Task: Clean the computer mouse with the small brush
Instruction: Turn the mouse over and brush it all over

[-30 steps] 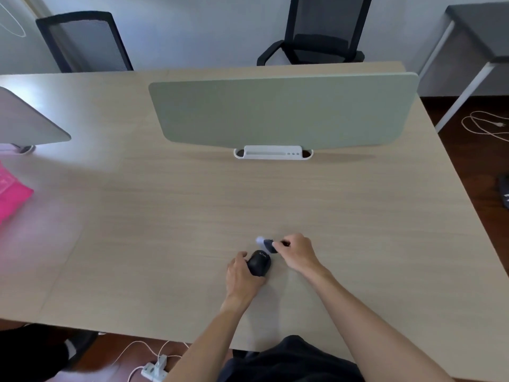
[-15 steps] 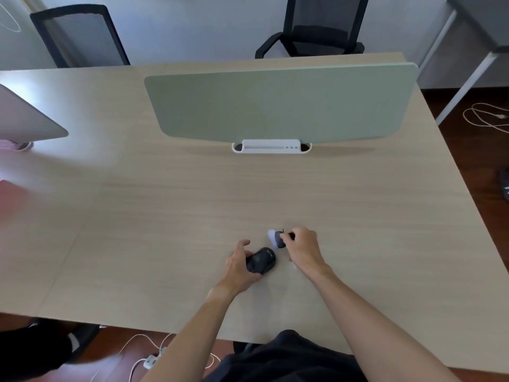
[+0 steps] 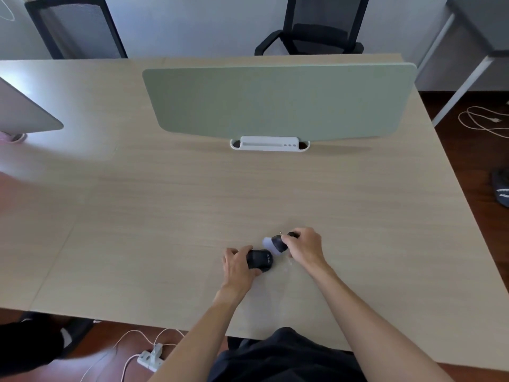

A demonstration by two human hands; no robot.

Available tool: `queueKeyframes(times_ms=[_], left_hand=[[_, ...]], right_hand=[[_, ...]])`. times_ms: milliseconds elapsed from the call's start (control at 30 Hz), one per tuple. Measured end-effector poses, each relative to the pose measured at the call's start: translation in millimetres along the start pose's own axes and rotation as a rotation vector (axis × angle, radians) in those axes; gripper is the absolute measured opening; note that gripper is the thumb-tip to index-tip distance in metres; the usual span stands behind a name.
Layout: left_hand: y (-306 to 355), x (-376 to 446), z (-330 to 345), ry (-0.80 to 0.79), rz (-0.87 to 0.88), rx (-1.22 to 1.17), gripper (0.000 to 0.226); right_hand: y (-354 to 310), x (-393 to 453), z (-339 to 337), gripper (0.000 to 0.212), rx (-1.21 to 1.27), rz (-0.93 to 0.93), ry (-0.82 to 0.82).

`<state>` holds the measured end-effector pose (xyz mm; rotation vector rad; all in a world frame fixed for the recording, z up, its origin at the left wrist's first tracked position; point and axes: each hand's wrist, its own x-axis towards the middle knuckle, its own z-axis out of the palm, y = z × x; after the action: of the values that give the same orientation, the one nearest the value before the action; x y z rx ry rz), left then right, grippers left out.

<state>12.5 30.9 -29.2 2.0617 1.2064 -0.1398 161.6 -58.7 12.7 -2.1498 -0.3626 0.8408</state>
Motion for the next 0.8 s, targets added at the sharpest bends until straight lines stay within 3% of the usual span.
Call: queueKeyframes(times_ms=[100,233,300,433,533,633,800], left_hand=[[-1.8,1.7,-2.3,-0.021,0.008,0.019,0.045],[-3.5,11.5,-9.0,-0.068,0.011,0.009,0.074],[-3.6,11.2,-15.4,-0.083,0.040,-0.026,0.080],[0.8,5.0,-12.8,-0.026,-0.012,-0.121,0.095],[8.9,0.3,-2.1,0.025,-0.143,-0.115,0.108],[10.9,1.8,4.8,0.042,-0.169,-0.068,0.098],[8.4,10.2,-4.5,-0.040,-0.056,0.028,0.088]], right_hand=[[-1.0,-6.3,8.2,0.024,-0.017,0.041,-0.118],[10.5,-2.8,11.8,0.040,-0.182,-0.011,0.017],[13.8,-1.4,5.8,0.037,-0.166,-0.045,0.065],[12.7,-2.9,1.4,0.026,-0.062,-0.037,0.069],[9.4,-5.3,11.3,0.029,-0.043,0.011,-0.028],[12.5,-4.1,21.7,0.033,-0.111,-0.006,-0.084],[13.3,10.0,9.1,0.028,-0.170,-0.012,0.014]])
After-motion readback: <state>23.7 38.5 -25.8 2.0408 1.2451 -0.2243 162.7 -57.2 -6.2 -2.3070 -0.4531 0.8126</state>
